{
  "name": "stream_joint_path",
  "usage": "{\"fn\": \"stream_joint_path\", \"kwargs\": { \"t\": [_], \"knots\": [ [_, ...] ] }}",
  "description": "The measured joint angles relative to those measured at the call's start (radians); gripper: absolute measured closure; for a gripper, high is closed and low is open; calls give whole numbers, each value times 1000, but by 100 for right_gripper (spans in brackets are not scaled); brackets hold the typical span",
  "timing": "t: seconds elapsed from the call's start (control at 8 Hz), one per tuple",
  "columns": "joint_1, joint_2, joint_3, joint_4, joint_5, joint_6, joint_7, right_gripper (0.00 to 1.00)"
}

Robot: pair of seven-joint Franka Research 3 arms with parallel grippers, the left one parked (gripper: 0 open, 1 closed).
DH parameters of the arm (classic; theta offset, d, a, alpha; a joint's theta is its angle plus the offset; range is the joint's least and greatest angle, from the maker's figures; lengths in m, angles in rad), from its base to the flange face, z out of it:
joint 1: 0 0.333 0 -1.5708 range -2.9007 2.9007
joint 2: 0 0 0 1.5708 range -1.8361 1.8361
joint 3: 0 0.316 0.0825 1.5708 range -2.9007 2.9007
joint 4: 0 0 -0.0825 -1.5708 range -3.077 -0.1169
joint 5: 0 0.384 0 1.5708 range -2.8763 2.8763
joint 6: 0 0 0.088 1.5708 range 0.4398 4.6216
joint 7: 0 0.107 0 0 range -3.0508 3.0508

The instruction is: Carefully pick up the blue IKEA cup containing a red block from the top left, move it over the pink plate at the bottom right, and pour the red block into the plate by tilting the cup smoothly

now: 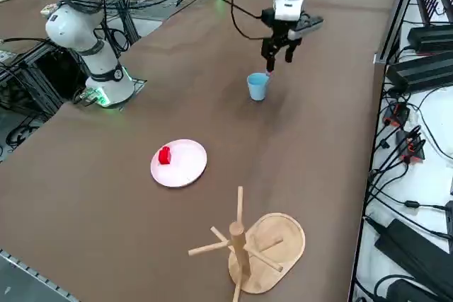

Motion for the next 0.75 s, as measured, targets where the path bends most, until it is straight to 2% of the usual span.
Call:
{"fn": "stream_joint_path", "kwargs": {
  "t": [0.25, 0.5, 0.75],
  "knots": [
    [-48, -47, -1, 69, 0, -30, -191, 0],
    [-113, -64, -2, 87, 2, -57, -384, 0],
    [-185, -100, -3, 91, 8, -154, -540, 0]
  ]
}}
